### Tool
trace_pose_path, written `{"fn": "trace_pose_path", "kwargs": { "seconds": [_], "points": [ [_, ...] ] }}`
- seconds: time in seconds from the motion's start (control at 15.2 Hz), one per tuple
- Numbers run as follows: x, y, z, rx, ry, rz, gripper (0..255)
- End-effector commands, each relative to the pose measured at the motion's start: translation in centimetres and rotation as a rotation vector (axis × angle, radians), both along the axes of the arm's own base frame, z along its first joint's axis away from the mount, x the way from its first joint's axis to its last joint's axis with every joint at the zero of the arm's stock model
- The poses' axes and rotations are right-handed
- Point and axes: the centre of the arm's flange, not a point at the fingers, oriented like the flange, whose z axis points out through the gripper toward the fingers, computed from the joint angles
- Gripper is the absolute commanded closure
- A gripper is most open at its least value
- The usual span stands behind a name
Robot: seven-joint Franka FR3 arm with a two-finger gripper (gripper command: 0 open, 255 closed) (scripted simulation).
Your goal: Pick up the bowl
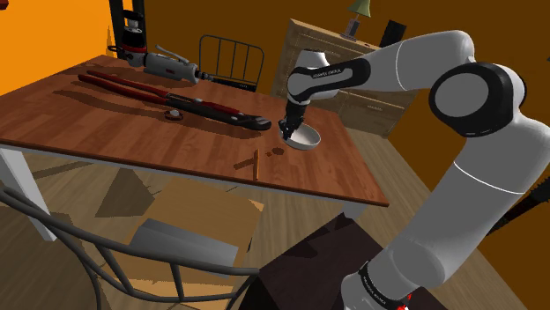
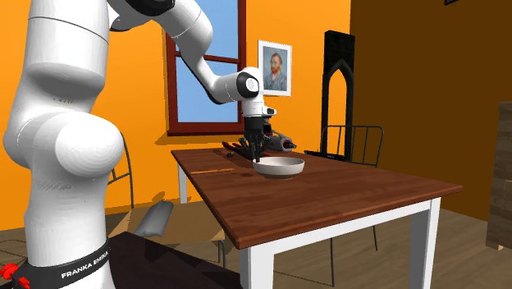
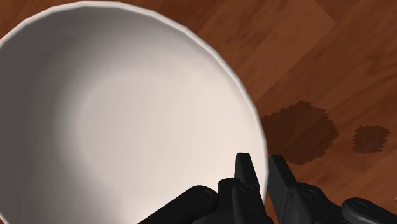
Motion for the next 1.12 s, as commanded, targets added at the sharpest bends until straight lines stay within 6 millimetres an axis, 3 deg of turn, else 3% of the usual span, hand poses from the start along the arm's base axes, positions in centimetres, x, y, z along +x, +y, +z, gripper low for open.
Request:
{"fn": "trace_pose_path", "kwargs": {
  "seconds": [0.0, 0.92, 1.06],
  "points": [
    [0.0, 0.0, 0.5, 0.0, 0.001, 0.0, 255],
    [0.0, 0.0, 7.9, 0.0, 0.001, 0.0, 255],
    [0.0, 0.0, 8.0, 0.0, 0.001, 0.0, 255]
  ]
}}
